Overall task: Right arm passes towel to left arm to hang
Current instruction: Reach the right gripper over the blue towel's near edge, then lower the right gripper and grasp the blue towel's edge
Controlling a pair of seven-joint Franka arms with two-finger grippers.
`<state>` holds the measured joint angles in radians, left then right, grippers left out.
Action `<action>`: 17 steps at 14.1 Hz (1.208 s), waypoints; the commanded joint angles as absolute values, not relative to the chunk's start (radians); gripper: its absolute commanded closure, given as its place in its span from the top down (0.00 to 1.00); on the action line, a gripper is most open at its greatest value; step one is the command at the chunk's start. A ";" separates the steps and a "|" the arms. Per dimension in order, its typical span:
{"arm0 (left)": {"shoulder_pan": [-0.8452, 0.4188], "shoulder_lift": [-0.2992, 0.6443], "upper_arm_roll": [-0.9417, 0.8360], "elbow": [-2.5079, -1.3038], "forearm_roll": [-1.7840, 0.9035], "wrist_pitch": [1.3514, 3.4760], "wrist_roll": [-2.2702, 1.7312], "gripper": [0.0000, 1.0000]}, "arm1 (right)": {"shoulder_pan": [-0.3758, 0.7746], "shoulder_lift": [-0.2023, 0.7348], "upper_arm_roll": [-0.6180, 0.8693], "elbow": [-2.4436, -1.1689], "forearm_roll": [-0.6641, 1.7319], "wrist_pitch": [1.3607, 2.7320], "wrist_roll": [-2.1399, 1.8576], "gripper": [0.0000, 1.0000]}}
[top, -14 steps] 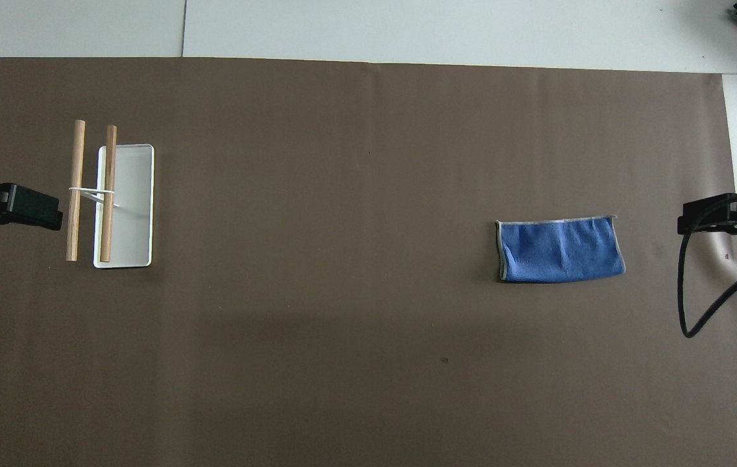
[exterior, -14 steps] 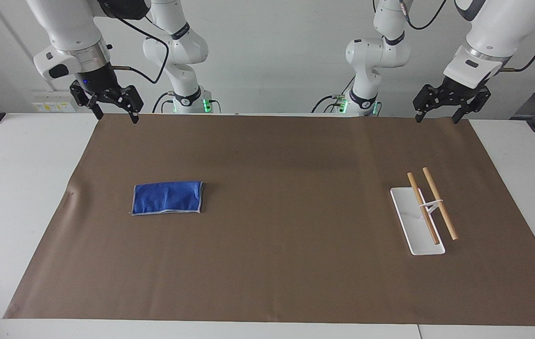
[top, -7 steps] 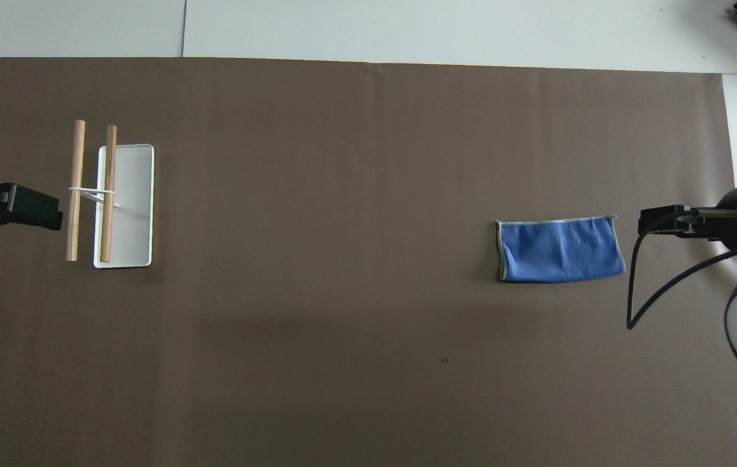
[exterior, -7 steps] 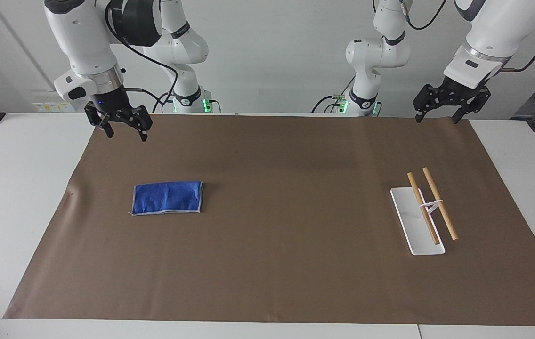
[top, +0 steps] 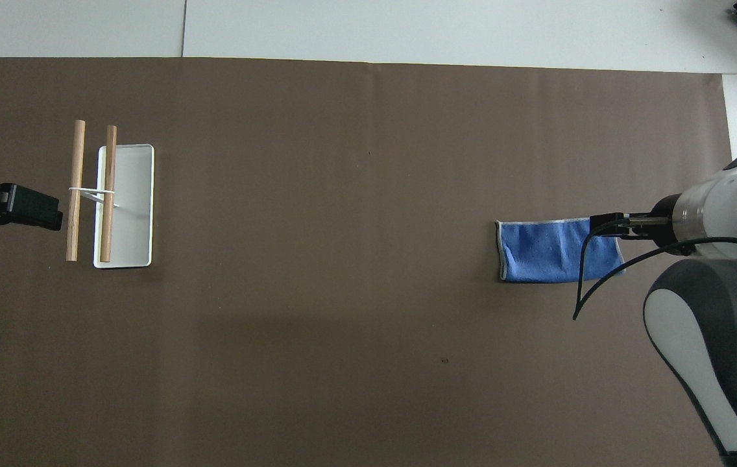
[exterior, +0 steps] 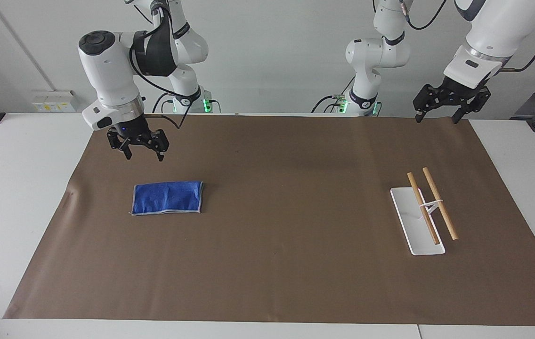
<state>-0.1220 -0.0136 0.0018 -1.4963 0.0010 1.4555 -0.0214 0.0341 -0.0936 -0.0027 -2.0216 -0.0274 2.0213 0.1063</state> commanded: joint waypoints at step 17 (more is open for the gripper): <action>-0.120 -0.037 0.005 -1.519 -0.002 1.456 -0.017 1.00 | 0.032 0.152 0.000 -2.161 -0.014 2.446 0.063 1.00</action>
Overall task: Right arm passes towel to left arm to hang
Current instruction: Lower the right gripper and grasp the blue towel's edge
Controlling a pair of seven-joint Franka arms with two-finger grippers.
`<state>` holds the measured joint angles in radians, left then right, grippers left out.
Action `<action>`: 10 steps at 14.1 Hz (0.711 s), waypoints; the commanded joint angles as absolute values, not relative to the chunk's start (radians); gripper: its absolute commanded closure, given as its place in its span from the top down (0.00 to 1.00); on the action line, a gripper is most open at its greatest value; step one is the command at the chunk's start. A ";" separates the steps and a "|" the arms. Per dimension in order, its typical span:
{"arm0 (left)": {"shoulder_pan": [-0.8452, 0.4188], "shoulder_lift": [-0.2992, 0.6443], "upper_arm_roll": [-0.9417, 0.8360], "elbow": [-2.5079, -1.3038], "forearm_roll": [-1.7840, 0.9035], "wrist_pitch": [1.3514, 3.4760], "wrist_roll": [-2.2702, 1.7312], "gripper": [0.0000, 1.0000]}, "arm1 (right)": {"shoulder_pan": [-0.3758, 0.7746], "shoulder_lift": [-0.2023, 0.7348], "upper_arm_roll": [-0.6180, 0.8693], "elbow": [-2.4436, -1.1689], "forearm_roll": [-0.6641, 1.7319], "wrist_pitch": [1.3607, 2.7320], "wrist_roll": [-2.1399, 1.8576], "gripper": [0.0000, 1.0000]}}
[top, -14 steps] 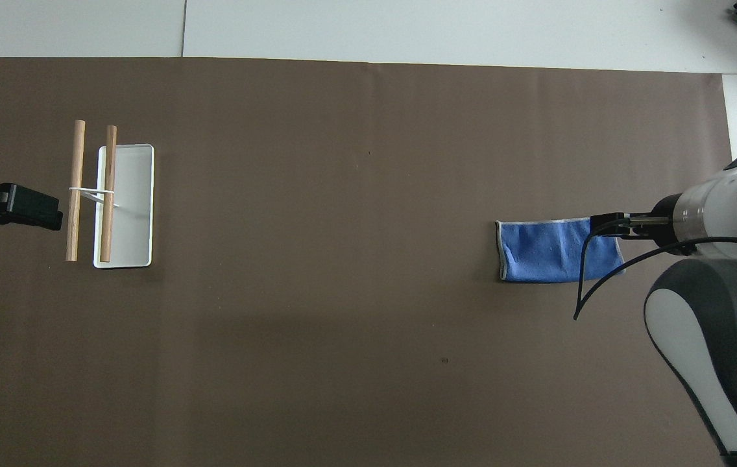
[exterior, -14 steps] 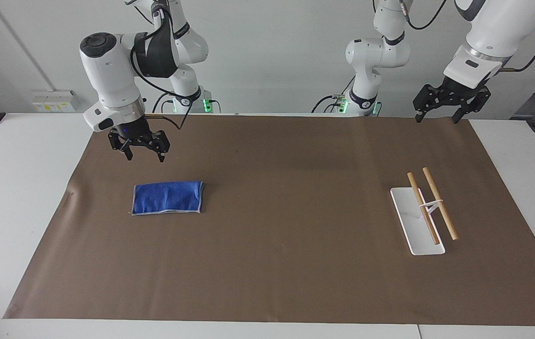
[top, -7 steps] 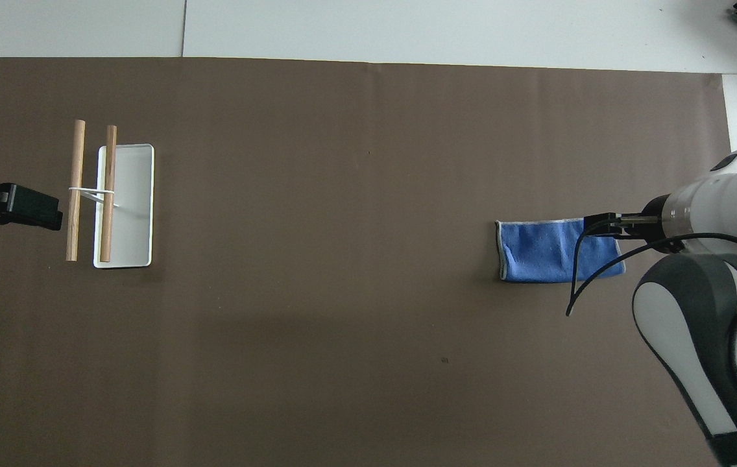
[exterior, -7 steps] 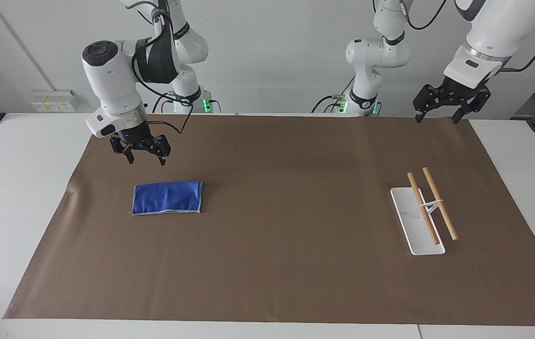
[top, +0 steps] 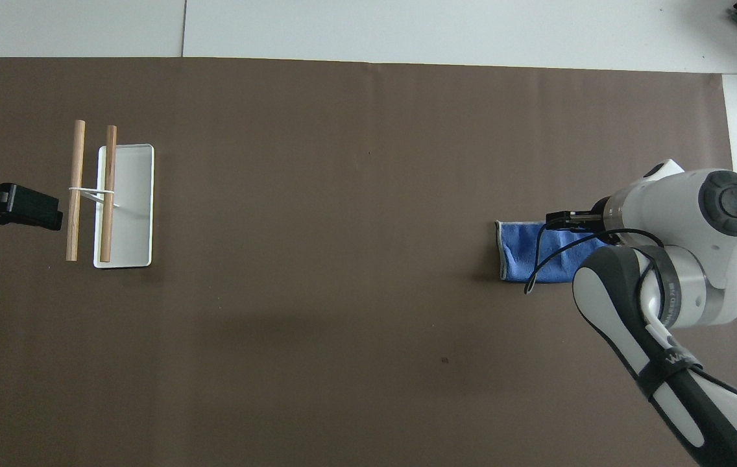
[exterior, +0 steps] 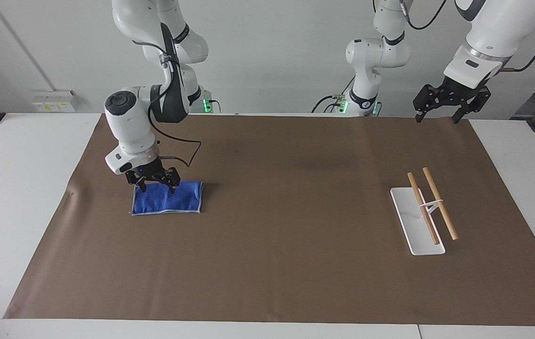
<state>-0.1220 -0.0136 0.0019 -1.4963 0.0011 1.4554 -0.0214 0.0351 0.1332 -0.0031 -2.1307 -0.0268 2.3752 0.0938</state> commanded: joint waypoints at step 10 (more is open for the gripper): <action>-0.118 -0.037 0.005 -1.519 -0.002 1.456 -0.017 1.00 | 0.026 0.219 0.000 -2.241 -0.014 2.609 0.025 1.00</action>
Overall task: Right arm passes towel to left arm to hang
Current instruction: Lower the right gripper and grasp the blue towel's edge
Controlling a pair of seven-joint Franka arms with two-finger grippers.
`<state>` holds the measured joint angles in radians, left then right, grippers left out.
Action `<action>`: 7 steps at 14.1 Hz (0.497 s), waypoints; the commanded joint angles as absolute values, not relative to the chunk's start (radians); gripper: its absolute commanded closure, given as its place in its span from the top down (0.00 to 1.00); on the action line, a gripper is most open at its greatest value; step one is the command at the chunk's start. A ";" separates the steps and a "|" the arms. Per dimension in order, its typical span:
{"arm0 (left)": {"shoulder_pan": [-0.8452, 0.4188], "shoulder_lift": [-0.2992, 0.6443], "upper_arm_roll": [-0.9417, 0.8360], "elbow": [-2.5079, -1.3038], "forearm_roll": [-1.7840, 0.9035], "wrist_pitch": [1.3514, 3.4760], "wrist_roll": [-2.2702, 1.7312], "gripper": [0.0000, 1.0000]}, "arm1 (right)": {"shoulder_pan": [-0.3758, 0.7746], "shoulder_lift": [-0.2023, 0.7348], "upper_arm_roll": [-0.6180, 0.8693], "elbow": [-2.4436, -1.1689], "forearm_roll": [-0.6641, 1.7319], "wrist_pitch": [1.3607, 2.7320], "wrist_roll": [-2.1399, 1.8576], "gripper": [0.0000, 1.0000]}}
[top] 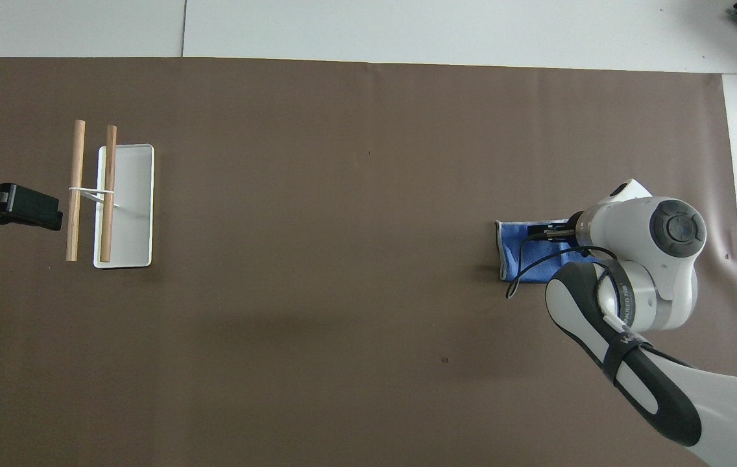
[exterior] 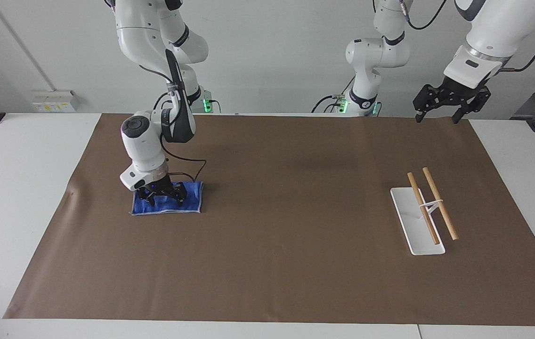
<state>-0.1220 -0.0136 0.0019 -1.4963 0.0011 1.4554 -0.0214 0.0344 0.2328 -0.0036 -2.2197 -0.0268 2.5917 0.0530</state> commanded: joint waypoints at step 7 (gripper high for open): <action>-0.120 -0.037 0.005 -1.519 -0.002 1.456 -0.017 1.00 | 0.032 0.218 0.002 -2.249 -0.012 2.608 0.032 0.01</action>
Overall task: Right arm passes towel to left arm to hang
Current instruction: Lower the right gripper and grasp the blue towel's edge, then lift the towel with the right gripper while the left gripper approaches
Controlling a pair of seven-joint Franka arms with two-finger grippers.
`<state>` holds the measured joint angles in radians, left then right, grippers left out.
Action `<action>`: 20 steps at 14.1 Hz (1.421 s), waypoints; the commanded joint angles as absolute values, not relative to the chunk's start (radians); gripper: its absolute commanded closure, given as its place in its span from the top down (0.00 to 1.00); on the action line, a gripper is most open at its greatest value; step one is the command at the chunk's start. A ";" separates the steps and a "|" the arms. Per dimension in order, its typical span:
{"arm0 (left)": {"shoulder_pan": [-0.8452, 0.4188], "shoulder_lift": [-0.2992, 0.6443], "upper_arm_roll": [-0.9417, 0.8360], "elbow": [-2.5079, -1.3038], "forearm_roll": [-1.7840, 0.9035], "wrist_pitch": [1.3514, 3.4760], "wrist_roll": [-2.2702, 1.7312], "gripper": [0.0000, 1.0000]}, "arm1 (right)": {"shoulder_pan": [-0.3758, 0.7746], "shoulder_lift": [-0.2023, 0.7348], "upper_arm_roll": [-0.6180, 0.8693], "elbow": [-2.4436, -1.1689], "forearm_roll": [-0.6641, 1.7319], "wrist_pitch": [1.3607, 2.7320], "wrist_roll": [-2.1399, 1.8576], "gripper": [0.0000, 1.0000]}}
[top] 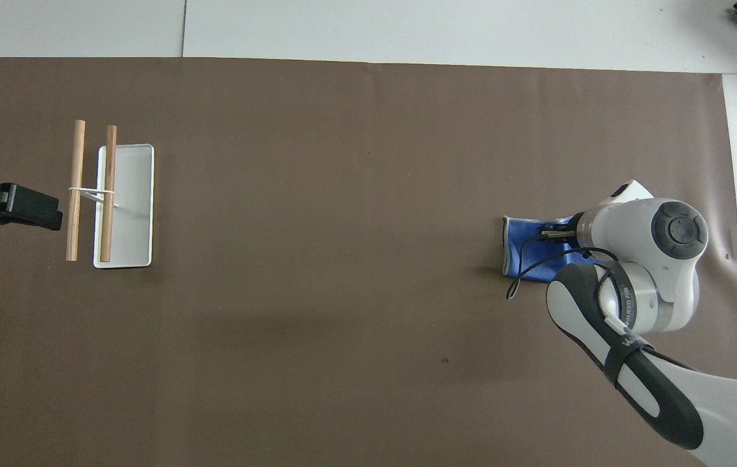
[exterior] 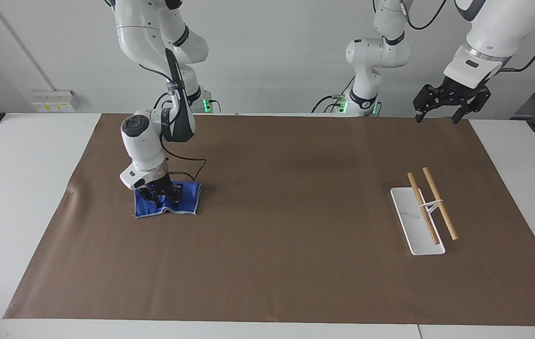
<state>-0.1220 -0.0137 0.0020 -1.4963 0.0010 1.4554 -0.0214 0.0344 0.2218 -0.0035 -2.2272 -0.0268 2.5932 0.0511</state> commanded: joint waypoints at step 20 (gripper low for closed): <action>-0.118 -0.038 0.002 -1.520 -0.002 1.450 -0.017 1.00 | 0.035 0.124 0.201 -1.910 0.780 2.241 0.034 0.00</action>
<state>-0.1222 -0.0137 0.0011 -1.4965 0.0010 1.4543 -0.0214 0.0481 0.1245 0.1777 -1.9248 0.6397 2.2631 0.0486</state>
